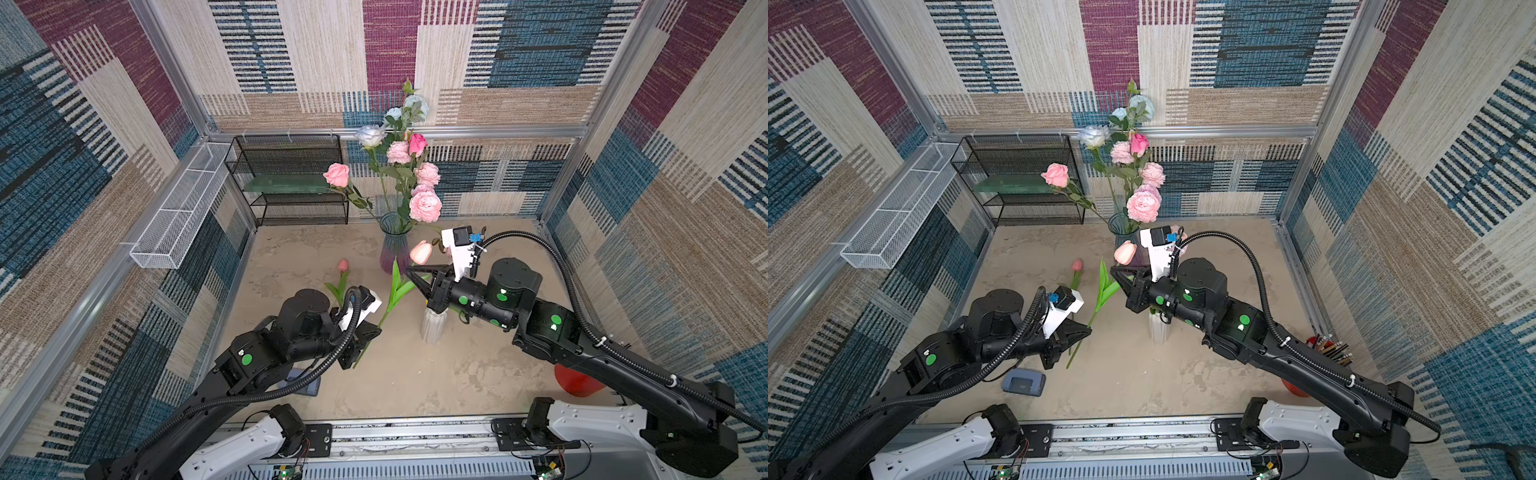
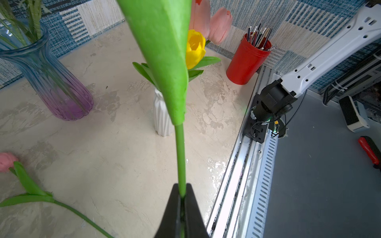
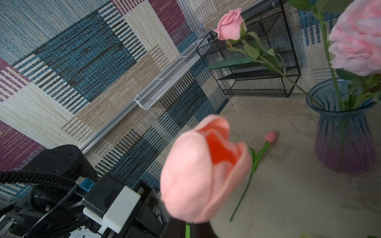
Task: Pick out pink flowers from the vase
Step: Pick up the flower from the vase, then place the flower at the center of the board.
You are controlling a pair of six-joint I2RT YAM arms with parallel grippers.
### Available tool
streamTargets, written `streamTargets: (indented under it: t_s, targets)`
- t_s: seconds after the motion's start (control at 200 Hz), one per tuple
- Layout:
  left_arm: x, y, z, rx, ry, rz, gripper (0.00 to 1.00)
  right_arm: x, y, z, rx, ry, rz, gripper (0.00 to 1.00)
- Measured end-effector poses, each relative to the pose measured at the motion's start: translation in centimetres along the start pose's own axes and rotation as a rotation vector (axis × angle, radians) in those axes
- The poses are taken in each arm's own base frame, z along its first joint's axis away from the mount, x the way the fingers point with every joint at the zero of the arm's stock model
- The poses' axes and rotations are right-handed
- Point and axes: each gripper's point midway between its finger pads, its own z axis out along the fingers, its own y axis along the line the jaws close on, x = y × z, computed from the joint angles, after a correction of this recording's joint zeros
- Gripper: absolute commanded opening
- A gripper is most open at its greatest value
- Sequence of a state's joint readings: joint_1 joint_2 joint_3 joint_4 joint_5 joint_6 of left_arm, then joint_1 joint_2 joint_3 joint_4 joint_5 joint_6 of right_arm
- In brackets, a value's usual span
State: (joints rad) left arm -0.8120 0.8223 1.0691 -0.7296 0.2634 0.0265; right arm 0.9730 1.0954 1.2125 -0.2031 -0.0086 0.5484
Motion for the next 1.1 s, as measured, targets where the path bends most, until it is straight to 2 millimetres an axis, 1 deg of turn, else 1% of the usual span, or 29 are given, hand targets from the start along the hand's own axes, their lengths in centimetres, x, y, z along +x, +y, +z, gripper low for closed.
streamTargets:
  t_s: [0.055, 0.085, 0.13, 0.185, 0.305, 0.336, 0.471, 0.556, 0.611, 0.686, 0.761, 0.846, 0.931, 1.097]
  targets:
    - [0.2, 0.1, 0.1, -0.003, 0.002, -0.001, 0.0, 0.0, 0.0, -0.1, -0.001, -0.002, 0.0, 0.34]
    - [0.4, 0.1, 0.1, -0.005, 0.006, -0.003, 0.0, -0.2, 0.0, -0.2, -0.001, -0.005, -0.001, 0.39]
    - [0.6, 0.5, 0.2, -0.025, 0.006, -0.003, 0.0, -0.4, 0.0, -0.5, -0.002, -0.012, -0.01, 0.45]
    - [0.9, 0.6, 0.4, -0.03, 0.004, -0.006, 0.0, -0.5, 0.1, -0.9, -0.007, -0.018, -0.031, 0.48]
    - [2.2, 1.1, 1.1, -0.053, 0.02, -0.039, 0.0, -1.1, 0.3, -2.6, -0.014, -0.053, -0.096, 0.5]
    - [2.6, 1.4, 1.3, -0.066, 0.025, -0.054, 0.0, -1.4, 0.4, -3.1, -0.017, -0.066, -0.112, 0.52]
    - [4.4, 2.9, 2.4, -0.124, 0.059, -0.136, 0.0, -2.8, 0.7, -6.4, -0.02, -0.142, -0.176, 0.53]
    - [5.9, 4.7, 3.5, -0.174, 0.092, -0.225, 0.0, -3.8, 0.8, -8.5, -0.011, -0.198, -0.204, 0.53]
    - [7.2, 6.5, 4.2, -0.227, 0.118, -0.303, 0.0, -4.5, 0.8, -9.7, -0.001, -0.236, -0.214, 0.53]
    - [9.1, 8.7, 4.7, -0.286, 0.151, -0.418, 0.0, -5.2, 0.7, -11.2, 0.007, -0.276, -0.224, 0.53]
    - [10.4, 10.7, 5.2, -0.326, 0.172, -0.516, 0.0, -5.7, 0.6, -12.5, 0.016, -0.307, -0.229, 0.53]
    - [11.4, 12.3, 6.1, -0.342, 0.201, -0.594, 0.0, -5.7, 0.4, -13.2, 0.029, -0.316, -0.237, 0.53]
    - [12.6, 13.9, 7.3, -0.35, 0.251, -0.655, 0.0, -5.5, 0.2, -13.4, 0.035, -0.307, -0.244, 0.54]
    - [14.0, 16.6, 9.4, -0.366, 0.314, -0.727, 0.0, -5.4, 0.1, -13.9, 0.036, -0.311, -0.259, 0.54]
